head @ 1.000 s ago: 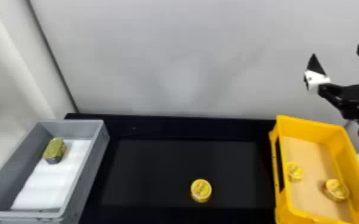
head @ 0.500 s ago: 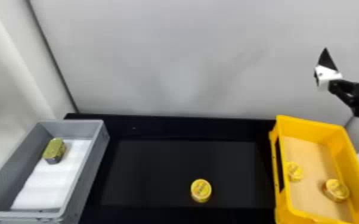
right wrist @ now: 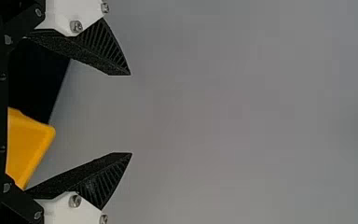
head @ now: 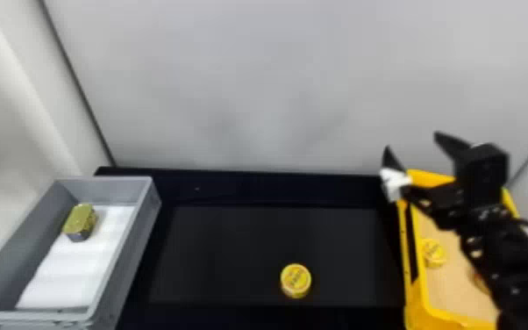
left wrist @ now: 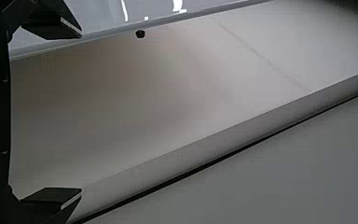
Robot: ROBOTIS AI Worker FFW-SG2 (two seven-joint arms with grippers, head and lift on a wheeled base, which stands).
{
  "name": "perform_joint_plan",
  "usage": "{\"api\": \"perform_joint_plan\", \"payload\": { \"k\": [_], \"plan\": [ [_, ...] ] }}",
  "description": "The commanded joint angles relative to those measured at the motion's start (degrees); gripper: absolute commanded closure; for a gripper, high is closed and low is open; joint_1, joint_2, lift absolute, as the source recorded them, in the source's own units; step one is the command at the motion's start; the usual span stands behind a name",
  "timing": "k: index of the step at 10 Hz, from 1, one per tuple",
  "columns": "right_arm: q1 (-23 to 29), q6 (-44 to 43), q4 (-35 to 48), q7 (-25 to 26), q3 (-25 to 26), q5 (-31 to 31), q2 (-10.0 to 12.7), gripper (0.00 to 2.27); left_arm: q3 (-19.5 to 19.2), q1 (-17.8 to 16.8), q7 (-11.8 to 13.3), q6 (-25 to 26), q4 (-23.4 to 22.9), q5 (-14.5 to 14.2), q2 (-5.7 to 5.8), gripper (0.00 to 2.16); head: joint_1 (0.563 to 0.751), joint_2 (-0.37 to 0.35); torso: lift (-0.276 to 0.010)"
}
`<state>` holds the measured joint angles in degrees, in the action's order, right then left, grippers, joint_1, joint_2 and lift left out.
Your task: Pick up the round yellow can and place it in the yellow rectangular box
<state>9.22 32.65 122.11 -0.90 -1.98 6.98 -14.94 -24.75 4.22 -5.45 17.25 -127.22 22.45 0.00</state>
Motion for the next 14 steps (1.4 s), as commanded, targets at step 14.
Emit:
{"api": "perform_joint_plan", "payload": {
  "k": [14],
  "plan": [
    [-2.7,9.6,-15.1,-3.3,-16.8,-7.3,-0.7,0.23,-0.7,-1.4,2.0,-0.1,0.6,1.9,-0.15,0.09,0.694,0.014,-0.056]
  ]
}}
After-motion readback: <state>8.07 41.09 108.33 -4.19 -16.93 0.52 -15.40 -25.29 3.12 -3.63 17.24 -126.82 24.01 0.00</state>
